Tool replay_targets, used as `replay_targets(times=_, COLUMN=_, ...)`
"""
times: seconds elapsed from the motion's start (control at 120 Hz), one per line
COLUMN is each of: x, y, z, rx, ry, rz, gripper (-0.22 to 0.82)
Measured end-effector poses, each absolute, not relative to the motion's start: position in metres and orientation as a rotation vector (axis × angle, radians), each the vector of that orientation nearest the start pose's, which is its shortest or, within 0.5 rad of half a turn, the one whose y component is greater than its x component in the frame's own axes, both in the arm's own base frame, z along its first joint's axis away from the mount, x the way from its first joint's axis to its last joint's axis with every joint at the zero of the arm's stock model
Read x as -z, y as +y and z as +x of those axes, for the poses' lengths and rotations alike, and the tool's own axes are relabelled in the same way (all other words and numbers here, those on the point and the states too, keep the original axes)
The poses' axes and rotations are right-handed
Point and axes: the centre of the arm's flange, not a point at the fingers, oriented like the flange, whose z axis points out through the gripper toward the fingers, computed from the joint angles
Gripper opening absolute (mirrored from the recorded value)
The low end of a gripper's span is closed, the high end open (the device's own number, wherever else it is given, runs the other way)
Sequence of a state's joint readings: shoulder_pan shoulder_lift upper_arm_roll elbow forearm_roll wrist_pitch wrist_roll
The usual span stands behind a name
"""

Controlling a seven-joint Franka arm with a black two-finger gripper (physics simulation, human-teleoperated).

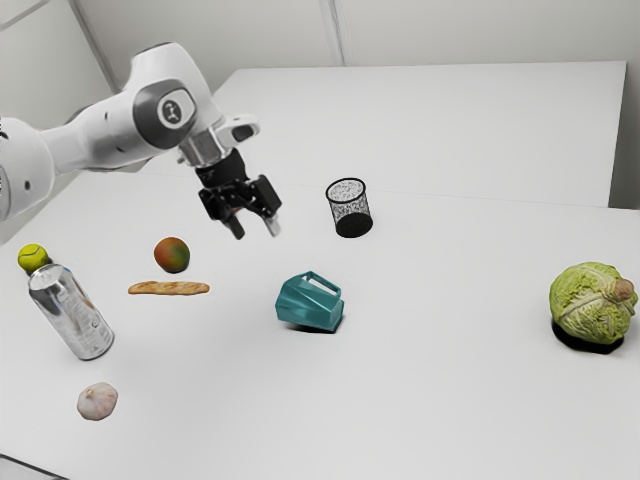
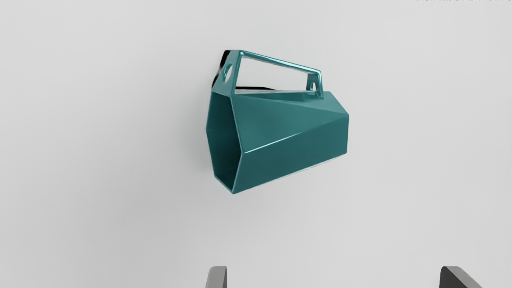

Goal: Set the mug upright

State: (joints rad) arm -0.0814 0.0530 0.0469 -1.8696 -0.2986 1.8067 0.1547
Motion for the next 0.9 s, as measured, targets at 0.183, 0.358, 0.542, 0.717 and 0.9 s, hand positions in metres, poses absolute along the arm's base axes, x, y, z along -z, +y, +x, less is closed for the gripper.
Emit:
replay_targets(times=0.183, x=-0.446, y=-0.028, z=0.563, rx=-0.149, ry=0.111, rz=-3.476, gripper=0.58)
replay_targets(times=0.358, x=-0.409, y=-0.025, z=0.560, rx=-0.155, ry=0.071, rz=-3.533, gripper=0.58)
replay_targets(times=0.542, x=-0.383, y=-0.022, z=0.560, rx=-0.108, ry=0.033, rz=-3.611, gripper=0.58)
replay_targets(times=0.717, x=-0.362, y=-0.020, z=0.561, rx=-0.017, ry=-0.007, rz=-3.701, gripper=0.58)
replay_targets(times=0.9, x=-0.343, y=-0.015, z=0.565, rx=0.062, ry=-0.013, rz=-3.768, gripper=0.58)
